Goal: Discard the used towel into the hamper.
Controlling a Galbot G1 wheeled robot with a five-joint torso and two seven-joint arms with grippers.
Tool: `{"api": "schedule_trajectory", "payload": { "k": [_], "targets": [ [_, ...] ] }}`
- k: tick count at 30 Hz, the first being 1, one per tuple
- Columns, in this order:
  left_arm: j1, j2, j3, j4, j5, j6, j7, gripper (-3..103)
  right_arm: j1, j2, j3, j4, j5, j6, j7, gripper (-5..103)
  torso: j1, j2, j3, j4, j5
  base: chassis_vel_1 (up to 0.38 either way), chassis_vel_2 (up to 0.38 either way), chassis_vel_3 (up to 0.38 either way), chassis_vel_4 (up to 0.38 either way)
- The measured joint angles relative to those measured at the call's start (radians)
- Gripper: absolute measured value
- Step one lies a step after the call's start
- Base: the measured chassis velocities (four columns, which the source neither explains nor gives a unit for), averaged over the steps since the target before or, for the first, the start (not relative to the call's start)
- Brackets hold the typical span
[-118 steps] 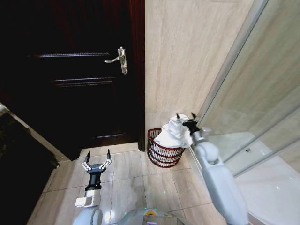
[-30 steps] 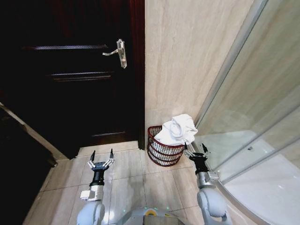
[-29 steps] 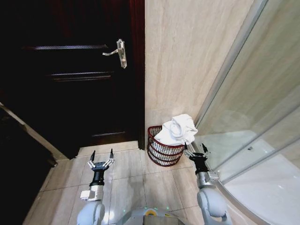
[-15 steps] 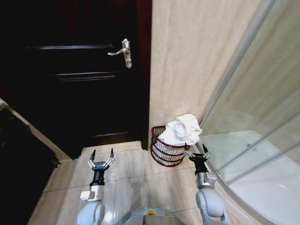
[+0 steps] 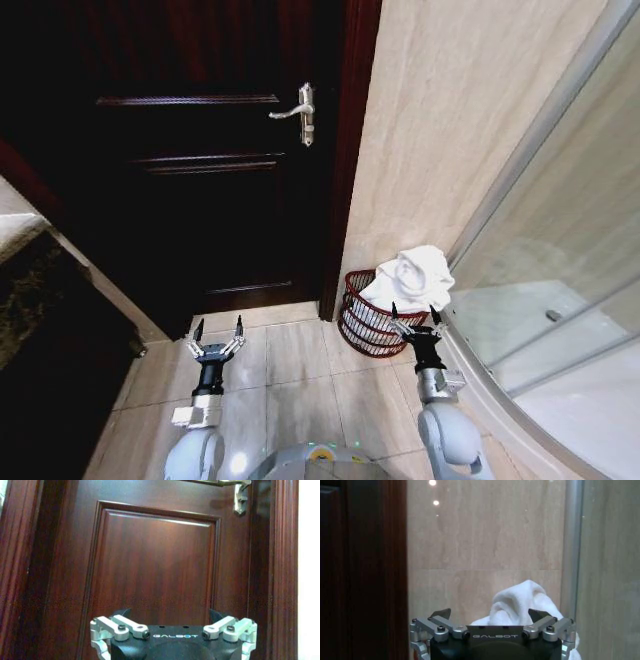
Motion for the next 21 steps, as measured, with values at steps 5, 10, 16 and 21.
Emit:
{"api": "schedule_trajectory", "payload": {
  "k": [5, 10, 16, 21],
  "targets": [
    [0.000, 0.004, -0.005, -0.001, -0.003, 0.000, -0.002, 100, 0.005, 0.003, -0.004, -0.003, 0.000, -0.001, 0.001, 100, 0.000, 0.001, 0.000, 0.0000, -0.0001, -0.012, -0.007, 0.007, 0.005],
    [0.001, 0.004, -0.006, -0.001, -0.004, 0.000, -0.002, 100, 0.004, 0.006, -0.012, -0.005, 0.000, 0.000, 0.001, 100, 0.000, 0.001, 0.001, 0.0000, -0.0003, -0.037, 0.093, 0.039, -0.080],
    [0.002, 0.004, -0.007, -0.006, -0.005, 0.001, -0.003, 100, -0.006, 0.007, -0.016, 0.002, 0.003, 0.029, -0.012, 100, 0.001, 0.001, 0.001, 0.0000, -0.0002, -0.153, 0.161, 0.153, -0.159],
    [0.005, 0.005, -0.011, -0.008, -0.013, 0.001, -0.004, 100, 0.002, 0.006, -0.012, 0.008, 0.000, 0.035, 0.002, 100, 0.001, 0.001, 0.002, 0.0000, -0.0002, -0.142, 0.161, 0.182, -0.154]
  ]
}}
